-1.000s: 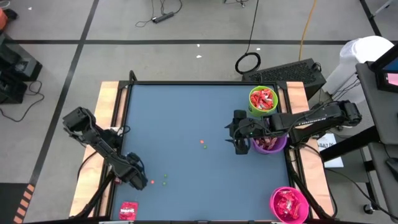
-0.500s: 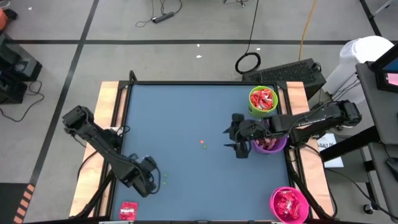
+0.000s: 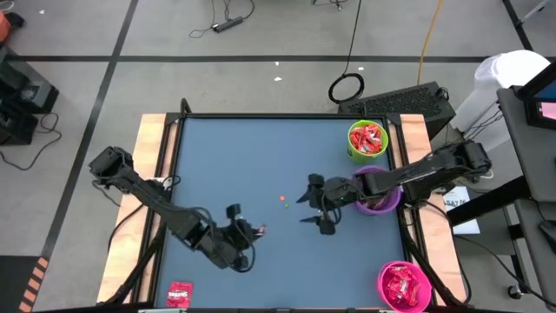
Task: Organize candy in baskets
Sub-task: Put the brown chocolate bar into the violet bucket, then put the red candy pack into the pink bucket
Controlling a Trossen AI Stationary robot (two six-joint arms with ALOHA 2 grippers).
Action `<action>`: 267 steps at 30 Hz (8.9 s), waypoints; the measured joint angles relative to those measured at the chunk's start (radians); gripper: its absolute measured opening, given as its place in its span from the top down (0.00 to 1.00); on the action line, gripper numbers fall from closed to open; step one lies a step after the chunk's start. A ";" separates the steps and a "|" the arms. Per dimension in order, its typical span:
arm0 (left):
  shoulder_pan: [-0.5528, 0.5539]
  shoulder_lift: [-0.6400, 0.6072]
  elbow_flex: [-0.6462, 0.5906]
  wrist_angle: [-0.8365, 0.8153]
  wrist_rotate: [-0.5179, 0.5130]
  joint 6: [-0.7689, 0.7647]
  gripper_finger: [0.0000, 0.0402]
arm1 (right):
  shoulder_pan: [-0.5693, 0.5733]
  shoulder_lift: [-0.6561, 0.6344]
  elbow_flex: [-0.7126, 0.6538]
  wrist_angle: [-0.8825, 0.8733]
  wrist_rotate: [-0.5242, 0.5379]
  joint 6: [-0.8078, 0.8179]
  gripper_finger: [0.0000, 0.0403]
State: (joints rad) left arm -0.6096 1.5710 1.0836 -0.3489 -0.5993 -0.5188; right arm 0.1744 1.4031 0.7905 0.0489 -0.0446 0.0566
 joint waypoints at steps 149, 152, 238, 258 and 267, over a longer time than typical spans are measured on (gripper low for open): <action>-0.483 0.313 0.009 -0.363 0.830 -1.046 0.55 | 0.001 -0.243 0.059 -0.408 0.253 -0.102 0.31; -0.483 0.313 0.009 -0.360 0.782 -1.044 0.65 | 0.001 -0.243 0.059 -0.412 0.255 -0.095 0.31; 0.229 0.094 0.000 0.423 -0.190 0.449 0.96 | -0.025 0.097 -0.165 0.681 0.168 0.263 0.56; 0.154 0.041 0.001 0.358 0.082 0.447 0.61 | 0.007 -0.077 -0.092 0.216 0.172 0.107 0.97; 0.105 0.060 -0.012 0.284 0.071 0.447 0.61 | 0.140 -0.198 0.201 -0.667 0.060 0.320 0.96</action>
State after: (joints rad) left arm -0.5045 1.6314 1.0718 -0.0653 -0.5286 -0.0715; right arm 0.3141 1.2052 0.9915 -0.6183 0.0156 0.3767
